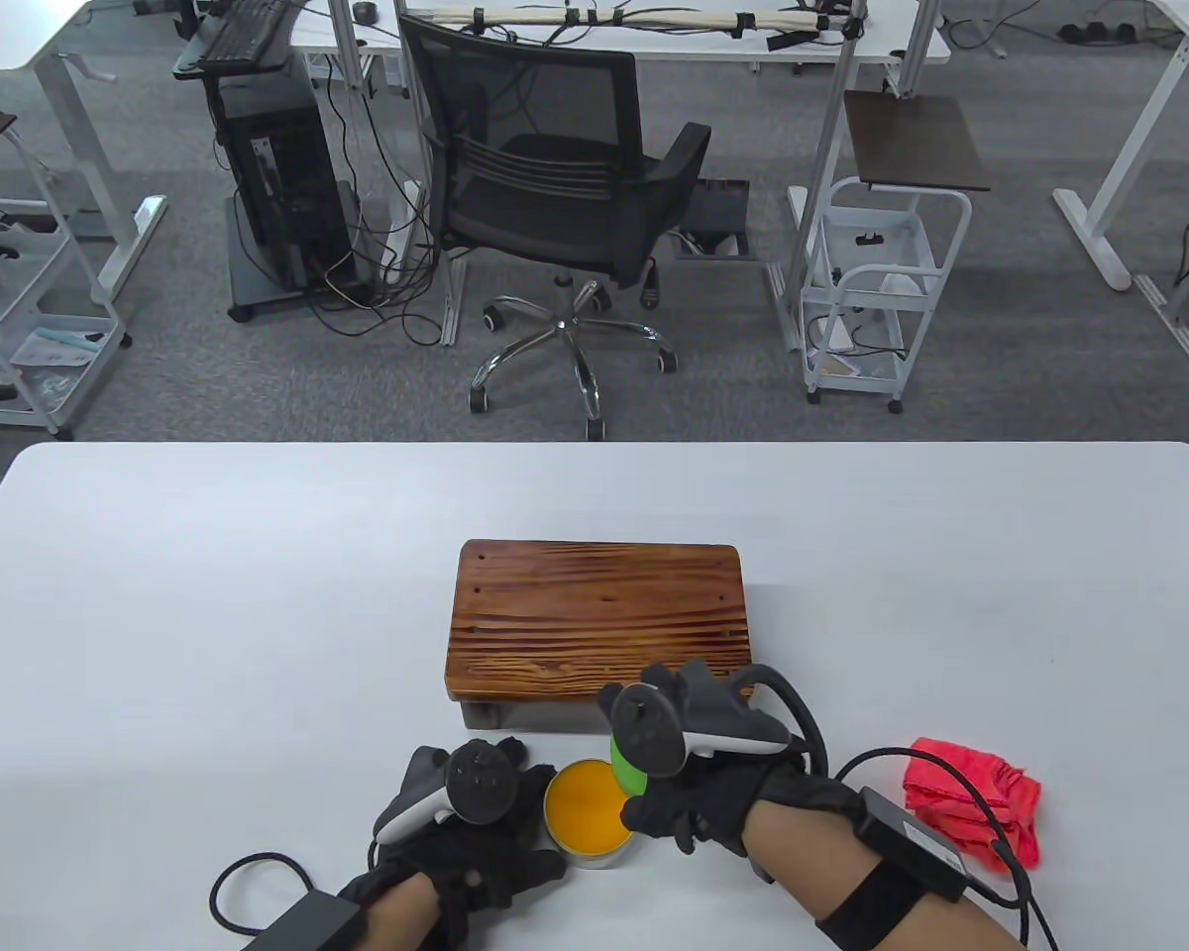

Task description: Dip and apply wood wax on stool

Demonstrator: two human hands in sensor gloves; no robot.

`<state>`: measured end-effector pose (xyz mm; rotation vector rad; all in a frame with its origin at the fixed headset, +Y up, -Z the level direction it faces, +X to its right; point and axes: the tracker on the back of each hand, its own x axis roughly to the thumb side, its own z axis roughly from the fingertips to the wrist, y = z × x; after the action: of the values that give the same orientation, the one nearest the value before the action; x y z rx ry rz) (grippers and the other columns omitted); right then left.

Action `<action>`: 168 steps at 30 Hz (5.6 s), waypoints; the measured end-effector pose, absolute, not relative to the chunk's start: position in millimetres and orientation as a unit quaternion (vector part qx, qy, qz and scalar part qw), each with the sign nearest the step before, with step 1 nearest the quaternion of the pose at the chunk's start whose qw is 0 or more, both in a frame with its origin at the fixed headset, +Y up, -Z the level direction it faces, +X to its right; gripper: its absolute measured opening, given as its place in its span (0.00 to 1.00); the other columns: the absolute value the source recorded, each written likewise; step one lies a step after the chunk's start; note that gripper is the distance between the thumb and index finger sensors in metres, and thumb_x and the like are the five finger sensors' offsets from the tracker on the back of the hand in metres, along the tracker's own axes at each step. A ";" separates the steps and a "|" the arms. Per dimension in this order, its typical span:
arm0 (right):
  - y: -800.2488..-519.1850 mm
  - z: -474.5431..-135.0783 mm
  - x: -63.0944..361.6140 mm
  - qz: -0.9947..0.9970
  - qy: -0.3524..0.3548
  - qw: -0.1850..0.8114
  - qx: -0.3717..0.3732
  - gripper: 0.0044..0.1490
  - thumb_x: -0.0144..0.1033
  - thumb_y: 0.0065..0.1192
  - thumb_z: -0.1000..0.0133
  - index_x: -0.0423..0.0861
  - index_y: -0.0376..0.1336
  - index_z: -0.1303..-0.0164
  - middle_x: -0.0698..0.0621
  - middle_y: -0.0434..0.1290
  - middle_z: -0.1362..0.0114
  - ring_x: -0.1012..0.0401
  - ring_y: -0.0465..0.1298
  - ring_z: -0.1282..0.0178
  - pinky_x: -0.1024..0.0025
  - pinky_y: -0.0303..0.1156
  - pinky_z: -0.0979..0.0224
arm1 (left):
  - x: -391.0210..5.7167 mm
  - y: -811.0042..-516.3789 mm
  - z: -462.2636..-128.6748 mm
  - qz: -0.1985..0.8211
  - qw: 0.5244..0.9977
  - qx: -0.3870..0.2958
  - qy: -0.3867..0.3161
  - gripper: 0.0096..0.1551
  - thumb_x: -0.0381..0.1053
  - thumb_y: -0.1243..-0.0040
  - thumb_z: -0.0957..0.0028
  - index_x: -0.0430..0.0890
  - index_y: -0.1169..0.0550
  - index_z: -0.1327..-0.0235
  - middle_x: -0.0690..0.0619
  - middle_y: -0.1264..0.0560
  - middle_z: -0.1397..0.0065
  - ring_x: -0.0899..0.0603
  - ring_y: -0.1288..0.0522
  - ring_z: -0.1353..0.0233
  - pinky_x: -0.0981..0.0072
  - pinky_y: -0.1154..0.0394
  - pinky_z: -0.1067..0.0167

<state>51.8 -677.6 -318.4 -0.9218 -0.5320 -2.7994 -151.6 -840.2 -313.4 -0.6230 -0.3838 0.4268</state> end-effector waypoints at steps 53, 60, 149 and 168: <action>-749.0 -319.0 -12.5 -0.902 -0.234 0.189 -0.308 0.54 0.65 0.74 0.48 0.47 0.52 0.22 0.41 0.57 0.16 0.37 0.64 0.24 0.43 0.70 0.28 | -150.8 -840.2 -313.6 0.206 0.912 -0.302 -0.187 0.43 0.70 0.44 0.32 0.61 0.54 0.19 0.44 0.76 0.14 0.30 0.82 0.23 0.22 0.78 0.40; -749.6 -319.8 -14.5 -0.903 -0.239 0.178 -0.310 0.55 0.65 0.74 0.48 0.47 0.51 0.22 0.40 0.56 0.16 0.37 0.64 0.24 0.43 0.70 0.28 | -150.6 -840.0 -314.2 0.207 0.912 -0.302 -0.187 0.44 0.70 0.43 0.32 0.61 0.54 0.19 0.45 0.76 0.14 0.30 0.82 0.23 0.22 0.78 0.40; -680.4 -438.3 138.9 -0.969 -0.224 0.020 -0.099 0.67 0.64 0.79 0.55 0.49 0.46 0.15 0.36 0.48 0.11 0.31 0.57 0.20 0.35 0.64 0.25 | -222.0 -786.0 -398.1 0.410 0.901 -0.129 -0.052 0.66 0.80 0.39 0.53 0.64 0.63 0.17 0.36 0.60 0.10 0.21 0.61 0.16 0.13 0.65 0.35; -683.0 -432.3 108.7 -0.962 -0.211 0.059 -0.162 0.67 0.63 0.79 0.56 0.49 0.47 0.15 0.37 0.48 0.11 0.32 0.57 0.20 0.37 0.65 0.24 | -226.4 -792.4 -393.6 0.436 0.889 -0.136 -0.041 0.65 0.80 0.38 0.52 0.67 0.64 0.17 0.37 0.57 0.09 0.21 0.60 0.16 0.12 0.65 0.35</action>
<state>108.7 -683.0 -432.3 -0.4915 -0.6391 -2.9149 -226.4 -792.4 -393.6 -0.2817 -0.0855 0.9068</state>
